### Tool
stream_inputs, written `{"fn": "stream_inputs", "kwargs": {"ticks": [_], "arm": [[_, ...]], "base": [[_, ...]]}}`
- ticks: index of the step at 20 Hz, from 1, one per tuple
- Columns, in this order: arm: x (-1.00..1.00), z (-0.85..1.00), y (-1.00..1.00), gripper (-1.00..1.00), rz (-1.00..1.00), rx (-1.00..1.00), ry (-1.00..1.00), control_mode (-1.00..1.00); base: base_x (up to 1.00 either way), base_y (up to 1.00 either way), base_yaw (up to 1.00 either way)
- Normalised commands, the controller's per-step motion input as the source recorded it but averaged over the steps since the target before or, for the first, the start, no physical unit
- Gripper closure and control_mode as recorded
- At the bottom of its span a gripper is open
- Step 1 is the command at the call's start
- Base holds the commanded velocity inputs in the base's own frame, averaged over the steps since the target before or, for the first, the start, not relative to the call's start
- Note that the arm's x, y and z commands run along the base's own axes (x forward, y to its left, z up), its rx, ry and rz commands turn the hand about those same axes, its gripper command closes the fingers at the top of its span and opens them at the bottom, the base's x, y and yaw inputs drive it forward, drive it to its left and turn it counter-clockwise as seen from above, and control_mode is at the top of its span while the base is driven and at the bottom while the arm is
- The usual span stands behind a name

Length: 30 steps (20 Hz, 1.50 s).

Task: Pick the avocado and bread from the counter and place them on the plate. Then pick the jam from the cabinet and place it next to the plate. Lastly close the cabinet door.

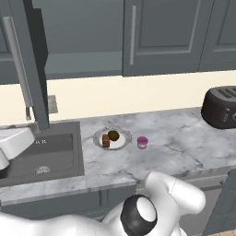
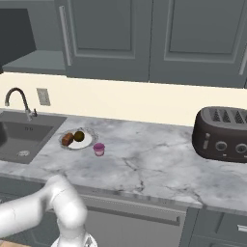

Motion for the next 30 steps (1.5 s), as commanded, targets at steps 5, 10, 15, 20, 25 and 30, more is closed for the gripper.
{"fn": "stream_inputs", "kwargs": {"ticks": [5,10,15,20,25,30], "arm": [[0.42,-0.19,0.41,-1.0,0.0,0.0,-0.05,-1.0],[0.46,-0.02,0.16,-1.0,-0.03,0.0,-0.03,-1.0],[0.56,0.0,-0.02,-1.0,-0.07,0.0,0.0,-1.0],[0.32,0.06,-0.27,-1.0,-0.1,0.0,0.02,-1.0],[0.12,0.15,-0.66,-1.0,-0.14,0.0,0.05,-1.0],[0.15,0.09,-0.83,-1.0,-0.13,0.0,0.05,-1.0]], "base": [[0.0,0.0,0.0],[0.0,0.0,0.0],[0.0,0.0,0.0],[0.0,0.0,0.0],[0.0,0.0,0.0],[0.0,0.0,0.0]]}}
